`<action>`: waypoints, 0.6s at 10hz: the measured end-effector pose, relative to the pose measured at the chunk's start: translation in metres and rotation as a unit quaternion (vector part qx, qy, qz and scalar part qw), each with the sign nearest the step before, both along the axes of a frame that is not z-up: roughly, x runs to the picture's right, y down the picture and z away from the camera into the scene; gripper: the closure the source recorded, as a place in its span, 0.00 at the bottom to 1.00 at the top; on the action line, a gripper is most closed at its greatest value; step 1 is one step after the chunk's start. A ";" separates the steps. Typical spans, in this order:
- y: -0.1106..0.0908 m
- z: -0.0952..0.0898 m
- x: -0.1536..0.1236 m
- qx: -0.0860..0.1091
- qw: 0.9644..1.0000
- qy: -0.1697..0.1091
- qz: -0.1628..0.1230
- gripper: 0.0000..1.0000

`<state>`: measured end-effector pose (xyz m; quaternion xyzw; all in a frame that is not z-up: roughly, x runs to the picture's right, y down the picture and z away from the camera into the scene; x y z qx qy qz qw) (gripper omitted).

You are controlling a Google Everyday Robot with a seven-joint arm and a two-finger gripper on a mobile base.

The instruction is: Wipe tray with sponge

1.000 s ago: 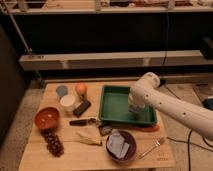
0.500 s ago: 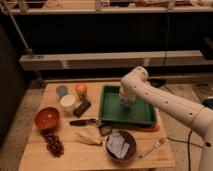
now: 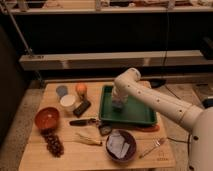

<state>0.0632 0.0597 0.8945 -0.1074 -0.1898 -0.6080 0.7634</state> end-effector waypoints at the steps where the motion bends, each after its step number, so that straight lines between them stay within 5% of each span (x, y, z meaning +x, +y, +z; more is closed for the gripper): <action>1: 0.004 -0.005 -0.015 -0.004 1.000 -0.014 -0.013 0.79; 3: 0.014 -0.016 -0.024 -0.018 0.999 -0.028 -0.040 0.79; 6: 0.031 -0.032 -0.009 -0.033 0.998 -0.026 -0.044 0.79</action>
